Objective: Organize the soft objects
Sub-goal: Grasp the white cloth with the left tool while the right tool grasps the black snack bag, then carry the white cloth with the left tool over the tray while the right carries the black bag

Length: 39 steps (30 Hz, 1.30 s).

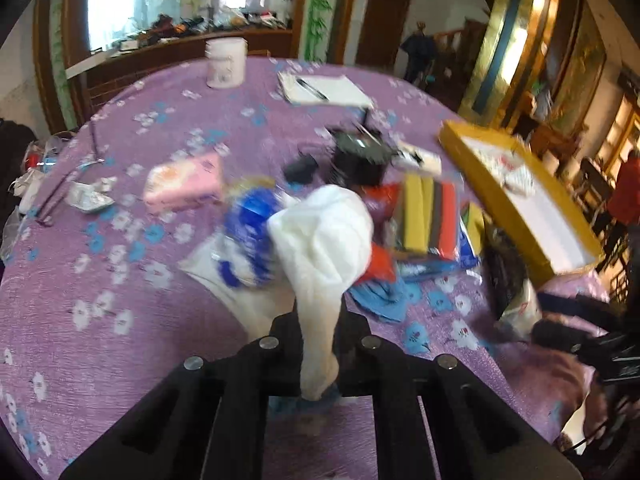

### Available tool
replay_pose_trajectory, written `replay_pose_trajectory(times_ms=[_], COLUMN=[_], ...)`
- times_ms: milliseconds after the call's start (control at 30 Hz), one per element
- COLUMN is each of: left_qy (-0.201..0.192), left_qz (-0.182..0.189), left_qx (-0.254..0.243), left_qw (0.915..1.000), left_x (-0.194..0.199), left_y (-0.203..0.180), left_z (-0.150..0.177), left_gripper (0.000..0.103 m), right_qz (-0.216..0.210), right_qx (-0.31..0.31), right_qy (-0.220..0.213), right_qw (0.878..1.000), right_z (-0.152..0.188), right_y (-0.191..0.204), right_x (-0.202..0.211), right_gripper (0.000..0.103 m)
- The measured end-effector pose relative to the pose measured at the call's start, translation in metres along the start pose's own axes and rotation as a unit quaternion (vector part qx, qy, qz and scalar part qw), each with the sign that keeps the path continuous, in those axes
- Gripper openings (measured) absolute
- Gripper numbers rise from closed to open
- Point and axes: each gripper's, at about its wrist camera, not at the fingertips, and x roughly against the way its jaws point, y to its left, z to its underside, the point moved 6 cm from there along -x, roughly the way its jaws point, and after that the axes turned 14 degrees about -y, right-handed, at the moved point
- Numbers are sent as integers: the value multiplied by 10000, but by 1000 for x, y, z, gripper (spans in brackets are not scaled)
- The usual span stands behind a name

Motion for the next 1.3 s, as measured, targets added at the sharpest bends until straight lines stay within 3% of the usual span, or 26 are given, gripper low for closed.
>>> replay_pose_trajectory(times_ms=[300,533,567,600,700,900,1100,1300], left_qy=[-383,-475,-481,-488,-524,-583,-704,-874], left_qz=[127,212,215,223,257,376,407,449], left_qx=[383,390,391,399,406,415,442,408], left_qw=[9985,9979,9978,9978,9975,9967,9957,9943], left_x=[13,11,11,11,11,10,15,24], left_y=[16,11,10,9,7,2,-6,-17], left_z=[-14,-16,-16,-16,-16,-17,-25,-37], left_gripper=[9,9,9,9,9,9,9,9], right_qz=[-5,32,51,113,130,-3,-236,-303], right_qx=[-669,-1620,-1613,-1561,-1146,-578,-243,-231], right_qy=[115,-33,-48,-90,-169,-573,-1188,-1253], right_qw=[9977,9868,9869,9876,9932,9967,9923,9914], right_z=[-1,-17,-17,-17,-17,-19,-29,-29], right_y=[-7,-25,-26,-26,-20,-1,15,16], right_x=[-21,-32,-31,-30,-27,-9,21,26], right_gripper=[82,82,79,58,46,44,44,44])
